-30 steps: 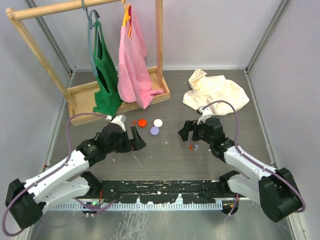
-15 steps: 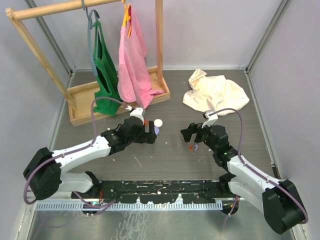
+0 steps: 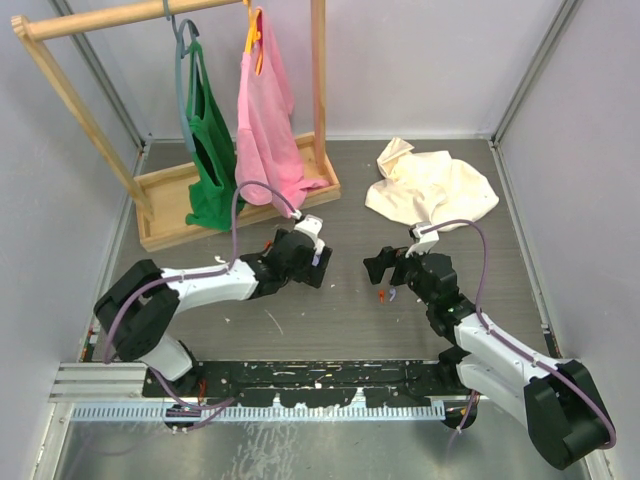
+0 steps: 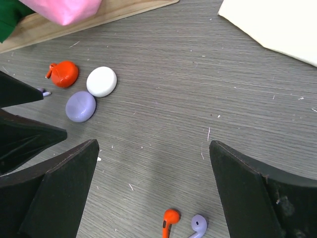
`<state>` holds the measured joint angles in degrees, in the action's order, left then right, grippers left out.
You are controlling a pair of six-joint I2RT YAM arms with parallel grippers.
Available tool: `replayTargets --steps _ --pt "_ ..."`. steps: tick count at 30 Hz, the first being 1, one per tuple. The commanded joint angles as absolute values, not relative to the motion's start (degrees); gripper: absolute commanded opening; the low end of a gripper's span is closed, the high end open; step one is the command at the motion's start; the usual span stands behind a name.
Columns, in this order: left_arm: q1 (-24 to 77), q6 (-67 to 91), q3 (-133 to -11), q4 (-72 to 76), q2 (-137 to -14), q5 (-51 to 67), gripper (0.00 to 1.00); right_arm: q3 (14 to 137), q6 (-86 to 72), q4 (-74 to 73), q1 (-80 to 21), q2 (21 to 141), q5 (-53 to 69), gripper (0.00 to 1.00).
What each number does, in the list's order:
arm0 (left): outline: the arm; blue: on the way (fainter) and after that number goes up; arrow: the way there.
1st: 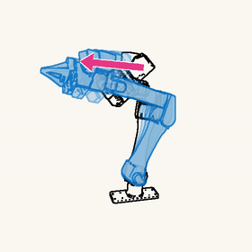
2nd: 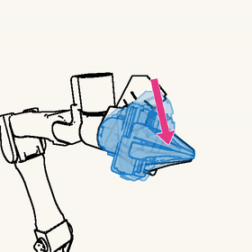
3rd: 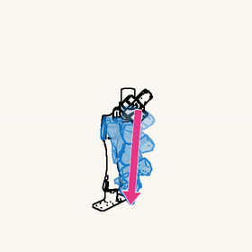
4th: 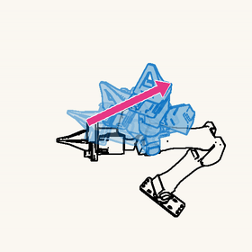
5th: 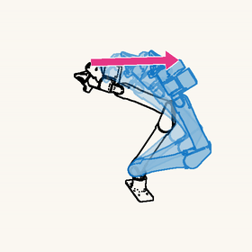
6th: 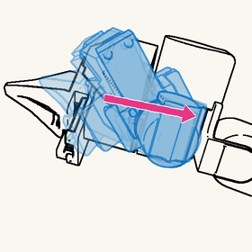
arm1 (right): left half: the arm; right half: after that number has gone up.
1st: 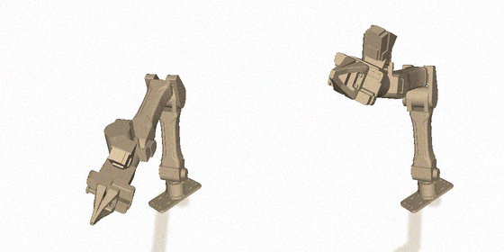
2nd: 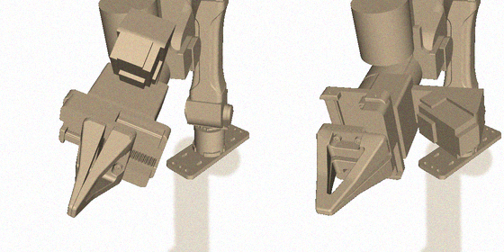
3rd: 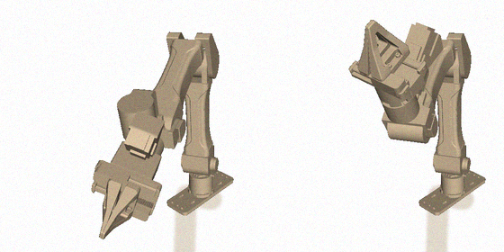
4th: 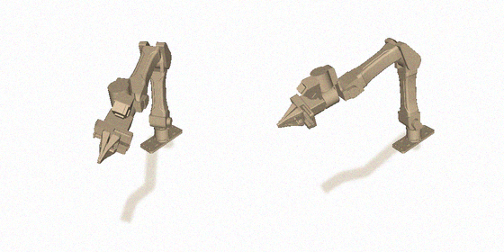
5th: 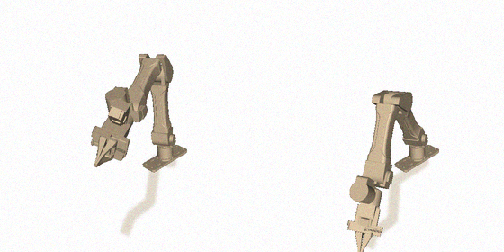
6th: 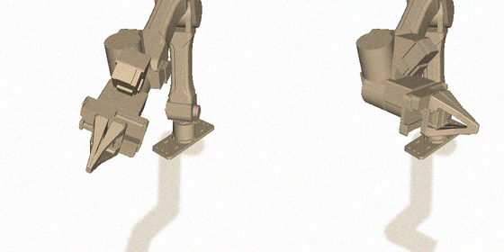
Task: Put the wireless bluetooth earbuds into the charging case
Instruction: Pick up the charging case at the center of the board.
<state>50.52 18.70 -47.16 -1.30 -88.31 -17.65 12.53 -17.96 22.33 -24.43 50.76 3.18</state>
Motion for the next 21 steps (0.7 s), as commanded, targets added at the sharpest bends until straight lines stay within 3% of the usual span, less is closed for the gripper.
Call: replayTargets --steps 1,8,21 --pt "50.55 14.86 -51.77 2.91 -91.77 -19.39 0.92 12.78 -18.37 26.02 -24.74 50.70 1.59 1.00" --pt "49.58 14.61 -53.70 2.37 -95.91 -16.50 0.78 12.91 -18.45 25.56 -24.76 50.54 0.99 1.00" --pt "46.87 15.83 -55.11 1.80 -99.70 -15.09 0.70 12.93 -18.57 25.42 -24.72 50.69 0.88 1.00"
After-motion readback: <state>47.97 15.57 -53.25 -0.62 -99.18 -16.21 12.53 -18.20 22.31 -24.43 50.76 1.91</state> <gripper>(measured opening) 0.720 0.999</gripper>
